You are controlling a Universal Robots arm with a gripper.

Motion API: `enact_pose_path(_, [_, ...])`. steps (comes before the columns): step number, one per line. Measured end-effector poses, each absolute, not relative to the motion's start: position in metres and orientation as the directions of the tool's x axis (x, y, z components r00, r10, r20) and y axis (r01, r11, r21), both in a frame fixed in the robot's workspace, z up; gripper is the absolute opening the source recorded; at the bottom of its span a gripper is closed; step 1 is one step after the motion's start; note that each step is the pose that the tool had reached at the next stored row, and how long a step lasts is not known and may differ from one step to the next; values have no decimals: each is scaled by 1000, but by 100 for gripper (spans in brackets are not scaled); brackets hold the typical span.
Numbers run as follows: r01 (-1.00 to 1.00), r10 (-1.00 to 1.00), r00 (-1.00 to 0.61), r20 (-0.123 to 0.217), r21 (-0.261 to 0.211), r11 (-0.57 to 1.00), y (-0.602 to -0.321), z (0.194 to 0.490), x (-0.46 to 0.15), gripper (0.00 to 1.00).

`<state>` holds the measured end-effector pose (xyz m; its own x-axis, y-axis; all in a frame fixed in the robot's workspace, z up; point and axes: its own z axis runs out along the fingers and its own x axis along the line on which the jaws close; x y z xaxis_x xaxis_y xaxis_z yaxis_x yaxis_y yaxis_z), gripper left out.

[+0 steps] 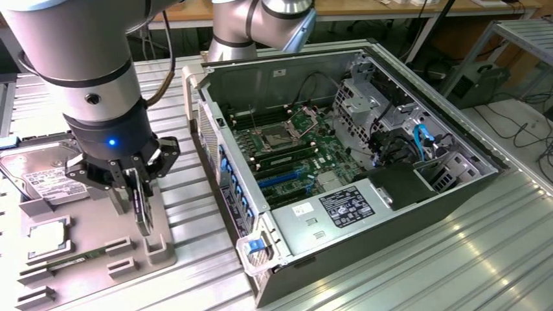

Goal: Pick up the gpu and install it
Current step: 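Pick up the gpu and move the gpu toward the slot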

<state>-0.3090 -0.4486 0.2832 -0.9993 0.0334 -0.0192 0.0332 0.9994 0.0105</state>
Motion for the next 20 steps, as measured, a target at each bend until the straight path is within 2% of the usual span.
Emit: enact_pose_path(20, [33, 33, -999, -19, 10, 999, -449, 326, -309, 27])
